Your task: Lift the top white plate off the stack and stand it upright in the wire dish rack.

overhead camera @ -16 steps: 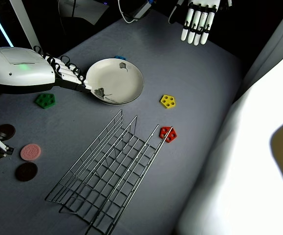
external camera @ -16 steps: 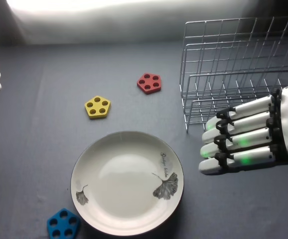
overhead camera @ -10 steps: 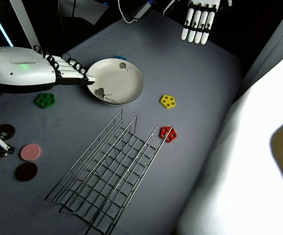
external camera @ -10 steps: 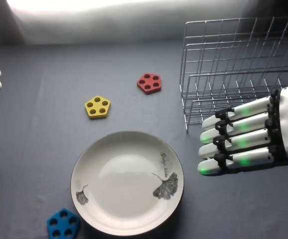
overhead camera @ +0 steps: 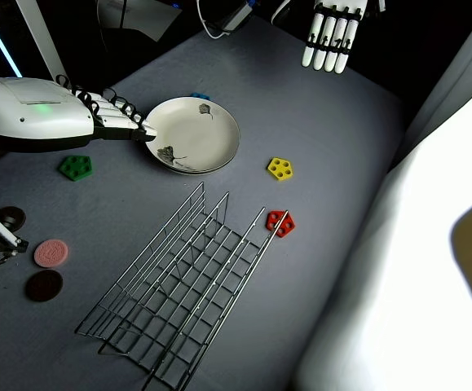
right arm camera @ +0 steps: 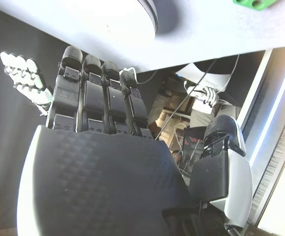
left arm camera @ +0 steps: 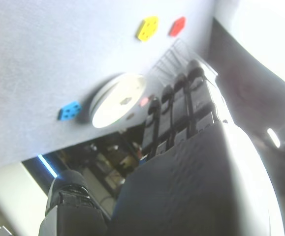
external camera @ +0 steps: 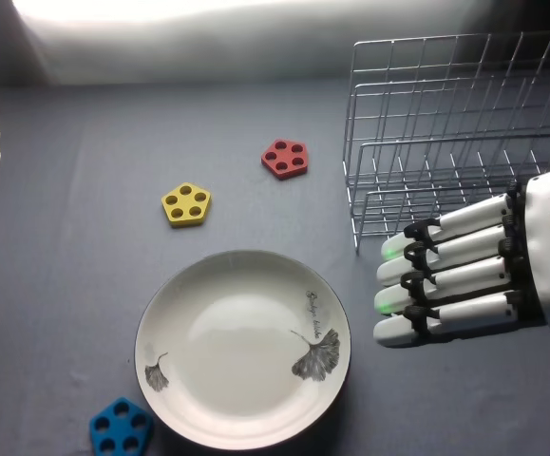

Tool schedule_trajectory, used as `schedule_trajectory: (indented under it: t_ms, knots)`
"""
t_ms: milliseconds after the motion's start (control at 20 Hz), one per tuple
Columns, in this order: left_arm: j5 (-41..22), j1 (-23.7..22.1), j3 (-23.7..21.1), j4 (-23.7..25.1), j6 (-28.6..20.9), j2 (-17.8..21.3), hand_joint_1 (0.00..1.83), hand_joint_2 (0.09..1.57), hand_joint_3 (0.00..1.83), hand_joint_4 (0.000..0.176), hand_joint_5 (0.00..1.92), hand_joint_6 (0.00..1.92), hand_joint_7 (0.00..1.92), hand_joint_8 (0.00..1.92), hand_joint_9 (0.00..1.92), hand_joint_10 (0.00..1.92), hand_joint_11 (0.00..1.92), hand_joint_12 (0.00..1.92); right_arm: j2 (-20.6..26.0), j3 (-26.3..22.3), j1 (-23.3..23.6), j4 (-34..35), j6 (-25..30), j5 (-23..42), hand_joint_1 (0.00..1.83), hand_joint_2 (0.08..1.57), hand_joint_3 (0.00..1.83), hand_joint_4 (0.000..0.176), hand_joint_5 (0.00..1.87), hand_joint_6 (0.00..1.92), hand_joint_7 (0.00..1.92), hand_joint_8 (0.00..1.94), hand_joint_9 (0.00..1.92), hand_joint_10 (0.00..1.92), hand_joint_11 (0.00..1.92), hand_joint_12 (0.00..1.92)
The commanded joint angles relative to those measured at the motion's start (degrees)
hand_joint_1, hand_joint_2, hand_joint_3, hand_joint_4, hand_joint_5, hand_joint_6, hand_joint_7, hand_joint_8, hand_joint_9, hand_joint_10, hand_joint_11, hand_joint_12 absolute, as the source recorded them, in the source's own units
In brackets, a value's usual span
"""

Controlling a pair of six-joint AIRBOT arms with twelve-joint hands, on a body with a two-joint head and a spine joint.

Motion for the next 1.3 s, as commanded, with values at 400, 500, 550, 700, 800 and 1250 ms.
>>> schedule_trajectory:
  t_ms: [400,500,550,700,800,1250]
  knots:
    - [-3.21,-0.52,0.65,-4.32,-1.48,0.25,0.04,0.99,0.00,0.000,0.09,0.00,0.11,0.00,0.10,0.00,0.11,0.09,0.61,0.74,1.05,7.78,1.49,1.79,0.00,1.03,0.00,0.000,0.07,0.01,0.11,0.00,0.11,0.00,0.12,0.03]
    - [-3.21,-0.64,1.17,-1.23,-1.28,-0.18,0.04,1.00,0.00,0.000,0.09,0.00,0.10,0.00,0.09,0.00,0.09,0.08,0.61,0.94,1.12,8.71,1.49,1.71,0.02,1.02,0.00,0.000,0.10,0.01,0.13,0.01,0.13,0.01,0.14,0.04]
    - [-3.21,-0.44,1.54,-0.72,-1.25,-0.47,0.06,0.99,0.00,0.000,0.10,0.01,0.11,0.01,0.10,0.01,0.11,0.08,0.61,1.04,1.12,9.28,1.49,1.65,0.04,1.02,0.00,0.000,0.11,0.02,0.14,0.01,0.13,0.01,0.15,0.04]
    - [-3.21,-0.30,1.60,-0.66,-1.24,-0.59,0.05,1.00,0.00,0.000,0.09,0.00,0.10,0.00,0.09,0.00,0.09,0.07,0.61,0.94,1.09,9.28,1.49,1.63,0.01,1.02,0.00,0.000,0.10,0.01,0.12,0.00,0.12,0.00,0.12,0.03]
    - [-3.21,-0.29,1.76,-0.52,-1.25,-0.47,0.05,0.99,0.00,0.000,0.09,0.01,0.10,0.01,0.09,0.01,0.09,0.07,0.61,0.71,1.01,8.36,1.48,1.64,0.04,1.02,0.00,0.000,0.13,0.01,0.14,0.01,0.13,0.01,0.13,0.03]
    - [-3.18,0.60,-0.76,2.83,-1.95,0.23,0.03,0.98,0.00,0.000,0.11,0.00,0.12,0.00,0.11,0.00,0.13,0.06,0.66,0.61,0.88,8.16,0.82,1.63,0.06,1.02,0.00,0.000,0.12,0.01,0.14,0.00,0.15,0.00,0.13,0.02]
